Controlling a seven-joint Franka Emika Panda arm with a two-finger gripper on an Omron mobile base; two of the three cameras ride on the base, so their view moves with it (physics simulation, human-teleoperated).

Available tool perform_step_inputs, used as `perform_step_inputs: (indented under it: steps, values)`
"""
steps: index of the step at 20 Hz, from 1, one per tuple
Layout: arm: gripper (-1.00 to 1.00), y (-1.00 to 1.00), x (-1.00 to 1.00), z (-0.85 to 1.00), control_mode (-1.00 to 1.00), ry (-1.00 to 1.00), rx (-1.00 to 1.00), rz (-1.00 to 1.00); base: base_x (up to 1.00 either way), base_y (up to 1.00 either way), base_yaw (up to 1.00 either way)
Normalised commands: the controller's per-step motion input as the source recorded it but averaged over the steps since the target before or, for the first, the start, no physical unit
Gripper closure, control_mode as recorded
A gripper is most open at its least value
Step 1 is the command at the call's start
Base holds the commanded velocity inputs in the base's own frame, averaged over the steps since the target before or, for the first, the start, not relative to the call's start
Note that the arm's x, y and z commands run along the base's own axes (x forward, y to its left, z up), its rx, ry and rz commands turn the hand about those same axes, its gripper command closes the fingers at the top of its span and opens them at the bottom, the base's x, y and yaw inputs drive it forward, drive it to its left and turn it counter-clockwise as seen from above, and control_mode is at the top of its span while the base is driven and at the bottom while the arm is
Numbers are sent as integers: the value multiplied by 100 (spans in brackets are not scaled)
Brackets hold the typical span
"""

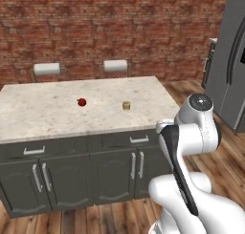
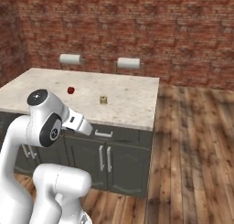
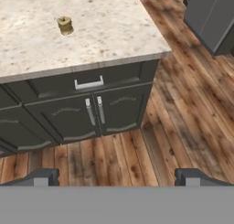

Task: Pick the candle and candle from the dining table and place them in the open cabinet. Close the cabinet after placing the objects.

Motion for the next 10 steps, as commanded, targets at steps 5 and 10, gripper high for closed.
perform_step_inputs:
  steps: [5,10]
  values:
    - [-100,0,0,0,100,0,0,0,40,0,0]
    - [-100,0,0,0,100,0,0,0,44,0,0]
